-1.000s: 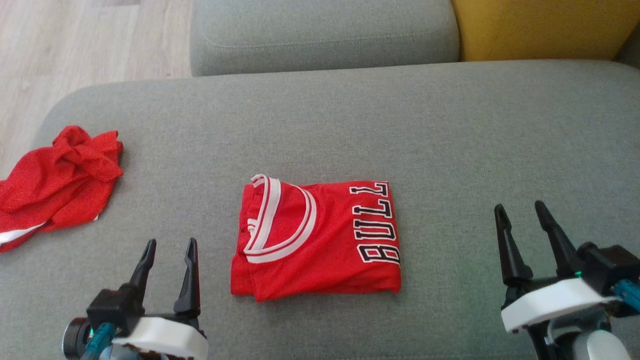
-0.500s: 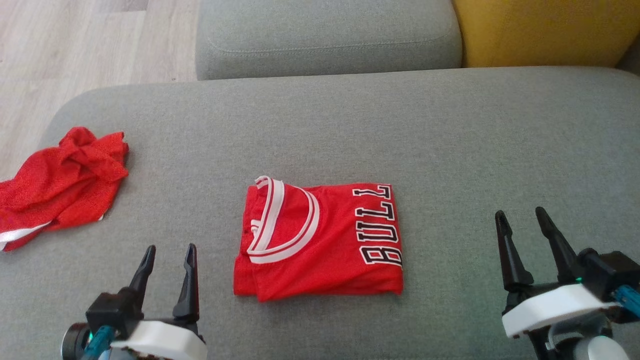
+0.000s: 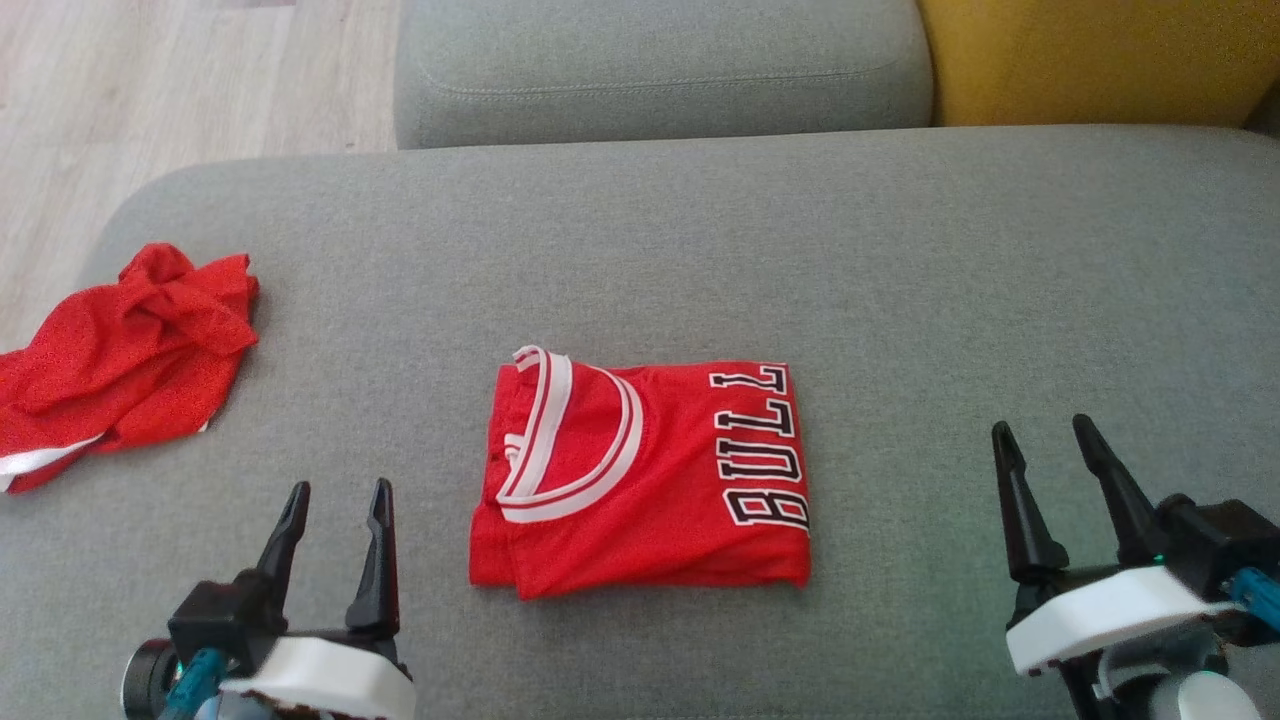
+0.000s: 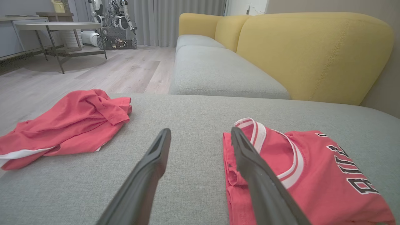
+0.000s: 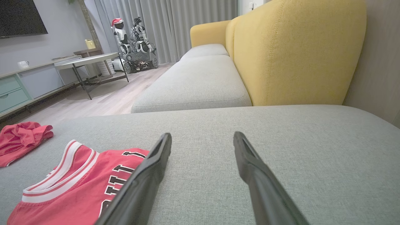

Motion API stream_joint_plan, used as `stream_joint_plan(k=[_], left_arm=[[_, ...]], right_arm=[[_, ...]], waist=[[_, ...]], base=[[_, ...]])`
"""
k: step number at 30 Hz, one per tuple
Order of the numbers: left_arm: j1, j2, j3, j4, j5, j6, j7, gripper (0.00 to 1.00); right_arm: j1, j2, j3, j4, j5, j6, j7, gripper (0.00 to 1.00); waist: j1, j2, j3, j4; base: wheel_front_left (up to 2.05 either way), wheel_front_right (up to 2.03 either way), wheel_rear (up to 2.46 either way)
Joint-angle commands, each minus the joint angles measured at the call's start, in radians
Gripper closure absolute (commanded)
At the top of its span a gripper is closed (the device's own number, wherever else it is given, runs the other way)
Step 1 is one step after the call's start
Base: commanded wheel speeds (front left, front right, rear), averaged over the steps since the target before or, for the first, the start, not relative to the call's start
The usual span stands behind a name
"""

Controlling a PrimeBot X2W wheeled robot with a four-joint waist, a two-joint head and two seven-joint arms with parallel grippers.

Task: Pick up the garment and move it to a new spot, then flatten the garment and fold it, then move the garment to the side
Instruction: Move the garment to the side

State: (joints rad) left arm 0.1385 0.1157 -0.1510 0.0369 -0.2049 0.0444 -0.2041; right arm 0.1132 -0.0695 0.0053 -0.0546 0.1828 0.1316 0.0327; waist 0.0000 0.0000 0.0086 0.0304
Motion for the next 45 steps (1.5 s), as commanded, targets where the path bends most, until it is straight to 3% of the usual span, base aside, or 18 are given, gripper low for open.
stream_joint_plan(k=[1,10,17,23,31,32,33,34,40,45], left_arm=[[-0.050,0.010,0.026,-0.037,-0.001,0.004,-0.002,0.00],[-0.126,0.007,0.006,-0.023,-0.005,-0.014,-0.022,0.00],[-0.221,-0.018,-0.033,0.019,0.000,-0.037,-0.048,0.00],[-0.257,-0.039,-0.054,0.043,-0.007,-0.042,-0.056,0.00],[-0.265,-0.051,-0.048,0.034,-0.003,-0.046,-0.057,0.00],[-0.264,-0.052,-0.045,0.031,-0.001,-0.046,-0.057,0.00],[-0.264,-0.052,-0.041,0.030,0.001,-0.047,-0.057,0.00],[-0.264,-0.053,-0.038,0.029,0.003,-0.049,-0.057,0.00],[-0.257,-0.055,-0.021,0.024,0.013,-0.054,-0.058,0.00],[-0.248,-0.055,-0.006,0.014,0.024,-0.056,-0.058,0.00]], right_arm=[[-0.038,-0.003,0.016,-0.040,-0.007,-0.001,0.001,0.00],[-0.082,-0.012,0.035,0.035,0.006,-0.001,0.017,0.00],[-0.150,-0.007,0.058,0.199,0.013,-0.001,0.037,0.00],[-0.187,0.002,0.096,0.344,0.039,-0.001,0.056,0.00],[-0.237,0.011,0.131,0.508,0.072,-0.001,0.125,0.00],[-0.244,0.012,0.137,0.516,0.076,-0.001,0.132,0.33],[-0.250,0.013,0.140,0.520,0.080,-0.001,0.134,0.78],[-0.256,0.013,0.144,0.524,0.083,-0.001,0.133,1.00],[-0.288,-0.004,0.187,0.506,0.062,-0.001,0.114,1.00],[-0.320,-0.040,0.234,0.478,0.068,-0.001,0.119,1.00]], waist=[[0.0000,0.0000,0.002,0.005],[0.0000,0.0000,0.047,0.083],[0.0000,0.0000,0.095,0.190],[0.0000,0.0000,0.109,0.244],[0.0000,0.0000,0.120,0.255],[0.0000,0.0000,0.123,0.251],[0.0000,0.0000,0.124,0.247],[0.0000,0.0000,0.125,0.242],[0.0000,0.0000,0.127,0.184],[0.0000,0.0000,0.135,0.091]], base=[[0.00,0.00,0.00],[0.00,0.00,0.00],[0.00,0.00,0.00],[0.00,0.00,0.00],[0.00,0.00,0.00],[0.00,0.00,0.00],[0.00,0.00,0.00],[0.00,0.00,0.00],[0.00,0.00,0.00],[0.00,0.00,0.00]])
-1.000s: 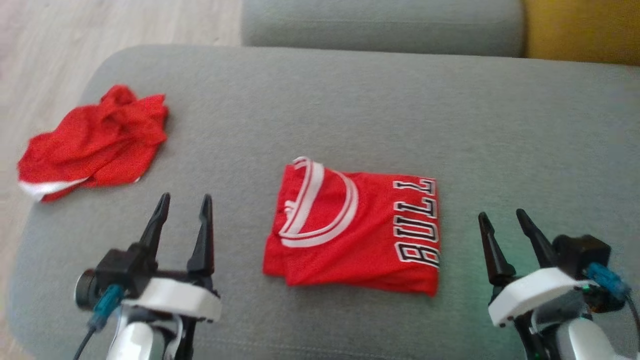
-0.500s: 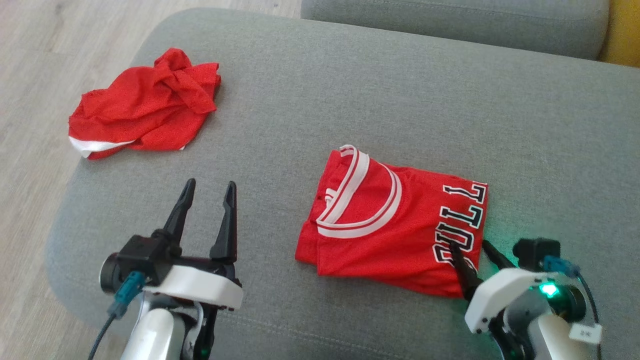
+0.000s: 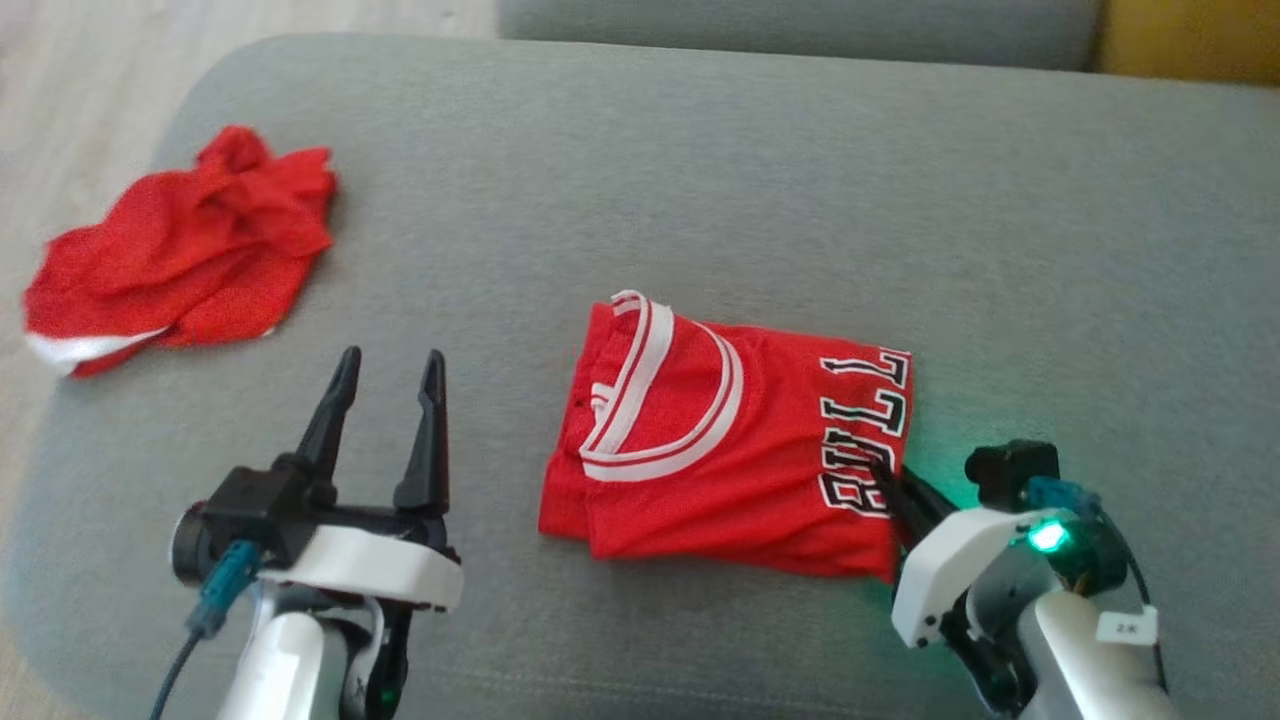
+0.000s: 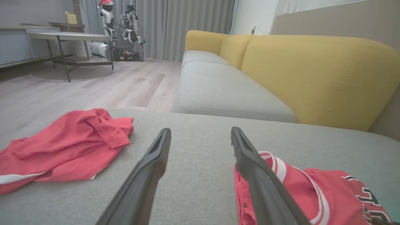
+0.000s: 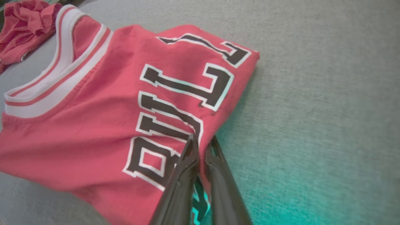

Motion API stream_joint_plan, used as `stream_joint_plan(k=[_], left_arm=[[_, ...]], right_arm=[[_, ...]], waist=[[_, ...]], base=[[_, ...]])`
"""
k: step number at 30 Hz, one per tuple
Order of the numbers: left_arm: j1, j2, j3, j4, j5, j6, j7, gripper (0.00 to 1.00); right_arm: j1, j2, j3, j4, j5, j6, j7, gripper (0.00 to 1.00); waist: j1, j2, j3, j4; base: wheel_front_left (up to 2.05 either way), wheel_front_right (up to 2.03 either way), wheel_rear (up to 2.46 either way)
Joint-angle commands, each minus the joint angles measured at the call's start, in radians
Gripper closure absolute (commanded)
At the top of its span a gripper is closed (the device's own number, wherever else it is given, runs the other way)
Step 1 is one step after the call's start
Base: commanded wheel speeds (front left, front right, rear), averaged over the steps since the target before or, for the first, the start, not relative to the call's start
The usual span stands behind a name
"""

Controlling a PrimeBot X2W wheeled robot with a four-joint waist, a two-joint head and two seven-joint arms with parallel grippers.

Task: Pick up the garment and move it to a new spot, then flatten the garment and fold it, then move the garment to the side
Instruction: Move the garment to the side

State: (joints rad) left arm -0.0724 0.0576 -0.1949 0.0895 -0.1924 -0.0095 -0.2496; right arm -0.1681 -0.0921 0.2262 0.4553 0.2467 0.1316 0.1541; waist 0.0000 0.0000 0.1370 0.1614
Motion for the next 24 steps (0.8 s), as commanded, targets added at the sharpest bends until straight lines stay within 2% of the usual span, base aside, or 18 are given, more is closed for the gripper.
stream_joint_plan(k=[1,7,13,17,18,24], left_arm=[[-0.038,0.002,0.039,-0.042,0.012,-0.003,-0.012,0.00],[-0.055,0.003,0.050,-0.063,0.023,-0.012,-0.012,0.00],[-0.109,0.010,0.033,-0.074,0.044,-0.037,-0.012,0.00],[-0.148,0.011,0.020,-0.073,0.052,-0.051,-0.012,0.00],[-0.148,0.011,0.020,-0.073,0.052,-0.051,-0.012,0.00],[-0.212,0.011,-0.002,-0.071,0.063,-0.070,-0.012,0.00]], right_arm=[[-0.047,-0.026,0.019,-0.039,0.006,-0.001,-0.002,1.00],[-0.136,-0.077,0.041,-0.059,0.011,-0.001,0.008,1.00],[-0.262,-0.175,0.022,-0.031,0.018,-0.001,0.012,1.00],[-0.339,-0.260,-0.022,0.001,0.025,-0.001,0.014,1.00],[-0.339,-0.260,-0.022,0.001,0.025,-0.001,0.014,1.00],[-0.436,-0.408,-0.028,0.058,0.045,-0.001,0.025,1.00]], waist=[[0.0000,0.0000,0.010,-0.059],[0.0000,0.0000,0.053,-0.198],[0.0000,0.0000,0.129,-0.293],[0.0000,0.0000,0.183,-0.331],[0.0000,0.0000,0.183,-0.331],[0.0000,0.0000,0.260,-0.343]], base=[[0.00,0.00,0.00],[0.00,0.00,0.00],[0.00,0.00,0.00],[0.00,0.00,0.00],[0.00,0.00,0.00],[0.00,0.00,0.00]])
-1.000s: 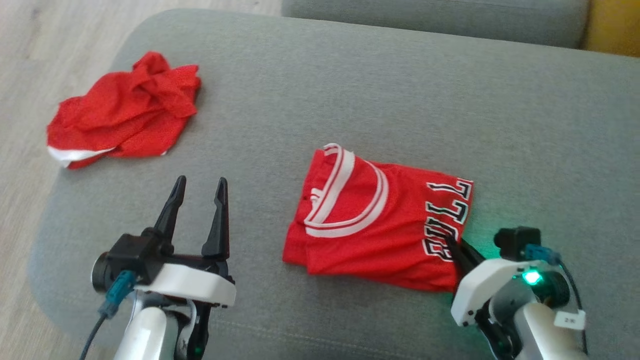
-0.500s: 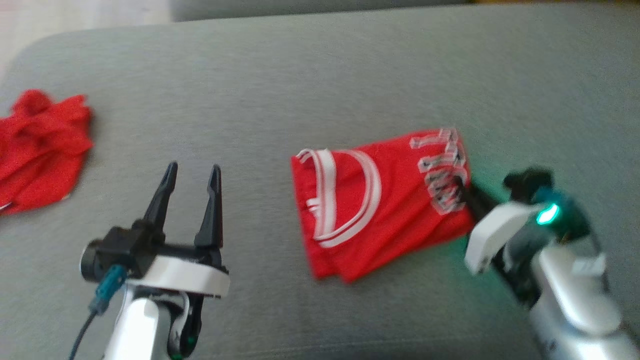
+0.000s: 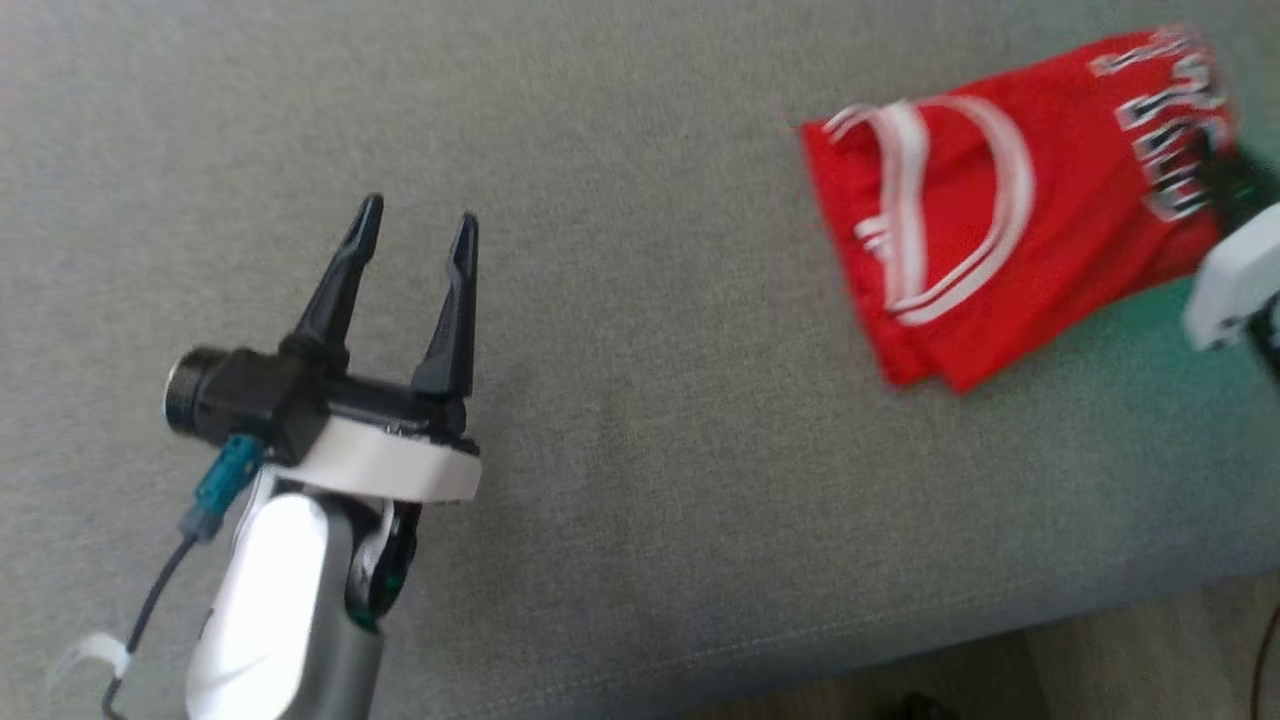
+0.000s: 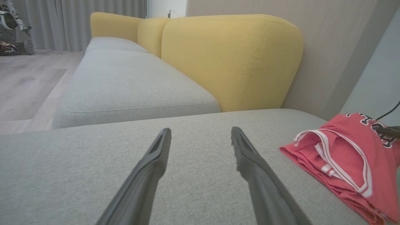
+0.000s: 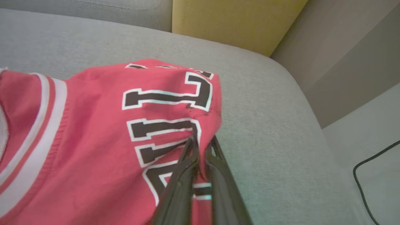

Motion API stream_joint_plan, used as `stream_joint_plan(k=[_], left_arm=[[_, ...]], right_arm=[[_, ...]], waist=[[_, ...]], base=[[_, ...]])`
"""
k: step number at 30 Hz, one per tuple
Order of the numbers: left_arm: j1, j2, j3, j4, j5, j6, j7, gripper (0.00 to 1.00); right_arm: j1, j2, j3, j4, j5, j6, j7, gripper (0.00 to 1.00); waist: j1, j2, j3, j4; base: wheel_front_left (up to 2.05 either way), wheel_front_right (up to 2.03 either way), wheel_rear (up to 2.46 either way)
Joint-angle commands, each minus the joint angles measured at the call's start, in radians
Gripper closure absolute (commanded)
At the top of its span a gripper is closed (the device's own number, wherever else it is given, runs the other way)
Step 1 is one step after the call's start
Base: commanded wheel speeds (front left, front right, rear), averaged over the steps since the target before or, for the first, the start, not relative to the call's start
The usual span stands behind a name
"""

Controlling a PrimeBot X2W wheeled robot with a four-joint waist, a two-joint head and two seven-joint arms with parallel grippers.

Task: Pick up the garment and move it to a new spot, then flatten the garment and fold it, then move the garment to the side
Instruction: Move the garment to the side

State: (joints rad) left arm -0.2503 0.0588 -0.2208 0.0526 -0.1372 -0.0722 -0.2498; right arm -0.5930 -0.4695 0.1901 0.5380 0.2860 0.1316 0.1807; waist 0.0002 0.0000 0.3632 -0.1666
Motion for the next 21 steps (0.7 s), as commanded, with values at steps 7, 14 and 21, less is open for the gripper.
stream_joint_plan(k=[7,14,21], left_arm=[[-0.081,0.016,0.018,-0.046,0.017,-0.018,-0.012,0.00],[-0.114,0.025,0.014,-0.050,0.023,-0.028,-0.012,0.00],[-0.152,0.031,0.001,-0.042,0.025,-0.038,-0.012,0.00]], right_arm=[[-0.073,-0.173,0.006,-0.037,0.064,-0.001,0.019,1.00],[-0.115,-0.197,-0.102,-0.041,0.027,-0.001,0.058,1.00],[-0.136,-0.097,-0.265,0.042,-0.090,-0.001,0.040,1.00]], waist=[[-0.0002,0.0000,0.105,-0.023],[-0.0002,0.0000,0.154,-0.037],[-0.0002,0.0000,0.183,-0.026]], base=[[0.00,0.00,0.00],[0.00,0.00,0.00],[0.00,0.00,0.00]])
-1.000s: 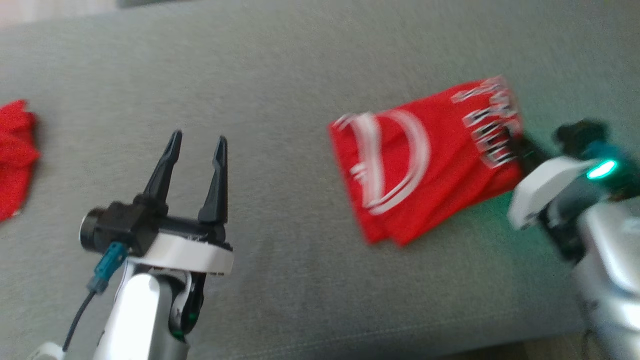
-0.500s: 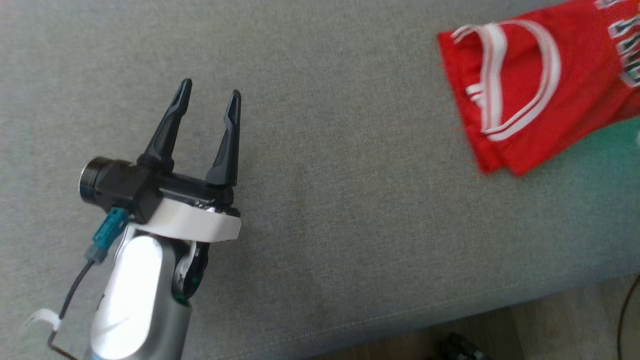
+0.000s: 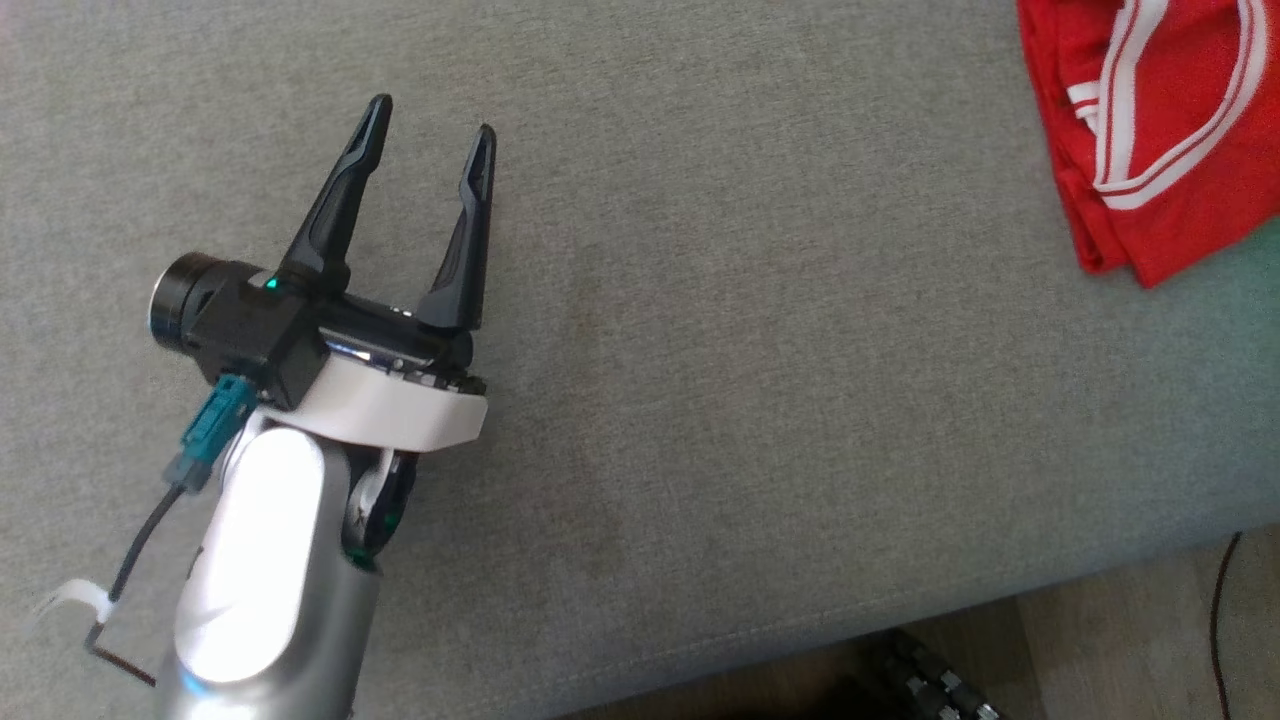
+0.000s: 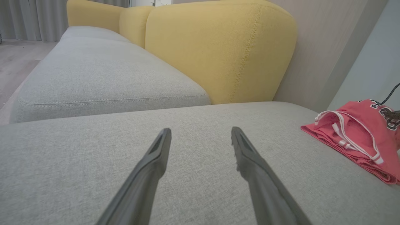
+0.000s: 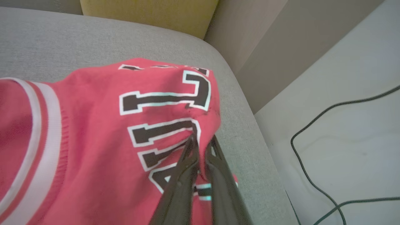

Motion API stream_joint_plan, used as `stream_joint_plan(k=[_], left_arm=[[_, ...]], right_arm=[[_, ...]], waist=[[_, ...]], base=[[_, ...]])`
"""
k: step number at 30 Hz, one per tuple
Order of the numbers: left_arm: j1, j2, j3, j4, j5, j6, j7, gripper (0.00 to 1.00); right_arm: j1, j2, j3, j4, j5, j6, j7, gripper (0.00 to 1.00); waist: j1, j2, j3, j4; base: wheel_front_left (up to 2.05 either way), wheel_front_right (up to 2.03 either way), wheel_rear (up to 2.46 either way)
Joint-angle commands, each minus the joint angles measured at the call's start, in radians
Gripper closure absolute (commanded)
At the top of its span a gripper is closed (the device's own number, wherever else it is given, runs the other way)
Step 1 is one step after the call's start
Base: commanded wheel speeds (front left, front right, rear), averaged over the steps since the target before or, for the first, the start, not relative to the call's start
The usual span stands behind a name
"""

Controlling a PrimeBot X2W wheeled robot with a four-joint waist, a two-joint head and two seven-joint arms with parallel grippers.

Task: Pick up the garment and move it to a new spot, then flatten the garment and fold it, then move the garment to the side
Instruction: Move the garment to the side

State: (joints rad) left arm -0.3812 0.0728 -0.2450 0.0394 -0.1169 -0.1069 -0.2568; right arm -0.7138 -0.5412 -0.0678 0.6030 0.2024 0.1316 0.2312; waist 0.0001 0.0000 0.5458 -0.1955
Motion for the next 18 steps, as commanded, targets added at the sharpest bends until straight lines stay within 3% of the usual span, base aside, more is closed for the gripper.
stream_joint_plan(k=[1,4,5,6,7,18], left_arm=[[-0.022,0.017,0.024,-0.028,0.005,-0.004,-0.005,0.00],[-0.022,0.016,0.026,-0.026,0.003,-0.005,-0.005,0.00],[-0.021,0.016,0.027,-0.026,0.002,-0.005,-0.005,0.00],[-0.021,0.016,0.027,-0.025,0.001,-0.006,-0.005,0.00],[-0.020,0.016,0.028,-0.024,0.000,-0.006,-0.005,0.00],[0.024,0.011,0.054,-0.010,-0.010,0.001,-0.005,0.00]], right_arm=[[-0.018,-0.015,-0.025,-0.009,-0.024,-0.001,-0.018,1.00],[-0.029,0.022,-0.073,0.028,-0.060,-0.001,-0.047,0.96],[-0.030,0.036,-0.083,0.037,-0.067,-0.001,-0.055,0.84],[-0.032,0.050,-0.089,0.041,-0.070,-0.001,-0.067,0.61],[-0.031,0.060,-0.089,0.041,-0.078,-0.001,-0.079,0.00],[0.058,0.156,-0.122,-0.074,-0.075,-0.001,-0.147,0.00]], waist=[[-0.0001,0.0000,0.001,0.005],[-0.0001,0.0000,0.001,0.011],[-0.0001,0.0000,0.000,0.014],[-0.0001,0.0000,-0.001,0.016],[-0.0001,0.0000,-0.003,0.018],[-0.0001,0.0000,-0.075,0.013]], base=[[0.00,0.00,0.00],[0.00,0.00,0.00],[0.00,0.00,0.00],[0.00,0.00,0.00],[0.00,0.00,0.00],[0.00,0.00,0.00]])
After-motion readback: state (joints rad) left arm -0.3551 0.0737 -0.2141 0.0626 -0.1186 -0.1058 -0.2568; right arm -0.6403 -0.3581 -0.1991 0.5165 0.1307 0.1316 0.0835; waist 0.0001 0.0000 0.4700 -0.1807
